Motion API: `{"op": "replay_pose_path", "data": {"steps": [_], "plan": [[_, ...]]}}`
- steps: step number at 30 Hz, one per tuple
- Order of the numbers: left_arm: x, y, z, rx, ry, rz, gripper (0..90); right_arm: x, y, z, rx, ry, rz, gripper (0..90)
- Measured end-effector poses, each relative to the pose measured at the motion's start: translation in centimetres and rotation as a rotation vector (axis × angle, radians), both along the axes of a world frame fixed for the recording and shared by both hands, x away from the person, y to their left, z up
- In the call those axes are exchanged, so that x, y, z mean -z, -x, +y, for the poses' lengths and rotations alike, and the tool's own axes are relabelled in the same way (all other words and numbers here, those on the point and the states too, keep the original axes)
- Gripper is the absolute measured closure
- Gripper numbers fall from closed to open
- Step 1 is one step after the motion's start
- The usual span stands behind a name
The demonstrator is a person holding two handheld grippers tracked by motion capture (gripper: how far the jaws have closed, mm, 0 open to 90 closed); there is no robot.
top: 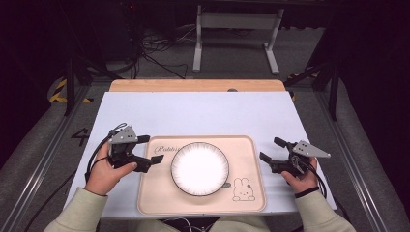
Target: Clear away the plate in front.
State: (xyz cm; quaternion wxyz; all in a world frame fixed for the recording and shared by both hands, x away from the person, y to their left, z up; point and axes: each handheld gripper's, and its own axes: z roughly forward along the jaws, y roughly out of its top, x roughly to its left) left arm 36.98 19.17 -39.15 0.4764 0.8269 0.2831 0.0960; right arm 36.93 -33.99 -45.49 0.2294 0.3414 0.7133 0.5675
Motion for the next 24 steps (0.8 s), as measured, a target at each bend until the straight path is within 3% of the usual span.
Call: {"op": "replay_pose_path", "data": {"steps": [8, 16, 21, 24], "plan": [[1.7, 0.8, 1.8, -0.041, 0.058, -0.039, 7.8, 0.0, 0.0, 0.0, -0.006, 0.009, -0.002, 9.9], [3.5, 1.6, 2.7, -0.044, 0.105, -0.069, 7.0, 0.0, 0.0, 0.0, -0.006, 0.004, -0.001, 9.9], [4.9, 2.2, 3.5, -0.088, 0.145, -0.102, 7.1, 0.0, 0.0, 0.0, -0.006, 0.005, -0.001, 9.9], [5.5, 2.4, 3.6, -0.099, 0.148, -0.106, 7.2, 0.0, 0.0, 0.0, -0.006, 0.006, -0.001, 10.0]]}}
